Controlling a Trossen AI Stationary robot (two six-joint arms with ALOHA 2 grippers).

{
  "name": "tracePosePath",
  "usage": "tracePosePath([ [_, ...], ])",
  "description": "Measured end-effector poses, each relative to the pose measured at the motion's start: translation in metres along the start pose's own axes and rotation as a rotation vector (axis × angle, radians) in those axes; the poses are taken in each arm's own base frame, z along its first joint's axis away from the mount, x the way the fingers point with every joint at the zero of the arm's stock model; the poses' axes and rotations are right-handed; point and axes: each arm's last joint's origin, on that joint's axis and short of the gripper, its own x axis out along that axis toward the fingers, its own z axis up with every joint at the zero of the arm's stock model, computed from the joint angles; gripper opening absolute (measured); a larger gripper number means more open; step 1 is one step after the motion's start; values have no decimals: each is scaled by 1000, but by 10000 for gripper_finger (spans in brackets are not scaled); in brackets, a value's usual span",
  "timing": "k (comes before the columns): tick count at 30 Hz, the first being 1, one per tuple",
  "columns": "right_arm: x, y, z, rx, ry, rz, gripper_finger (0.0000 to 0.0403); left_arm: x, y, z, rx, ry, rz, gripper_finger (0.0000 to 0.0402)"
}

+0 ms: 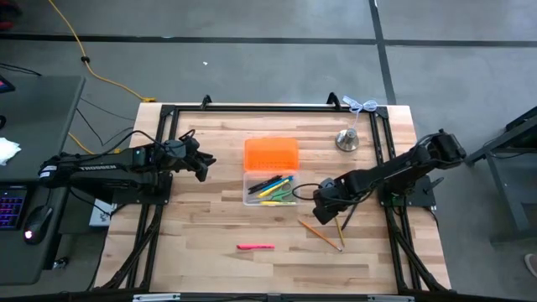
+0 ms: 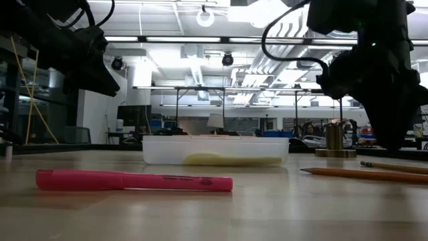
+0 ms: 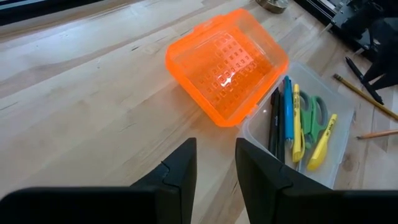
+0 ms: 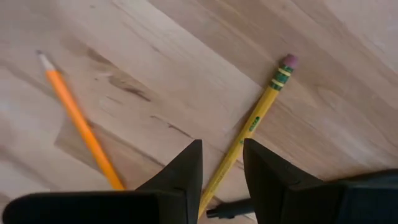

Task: Pick & place school supplies into a supply box
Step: Put the yellow pencil into the orange supply box

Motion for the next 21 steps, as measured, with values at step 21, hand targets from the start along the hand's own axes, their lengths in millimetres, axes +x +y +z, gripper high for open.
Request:
tracePosePath([
  [21, 32, 2, 3, 15, 41, -133, 94, 0, 0, 0, 2, 1, -2, 140],
])
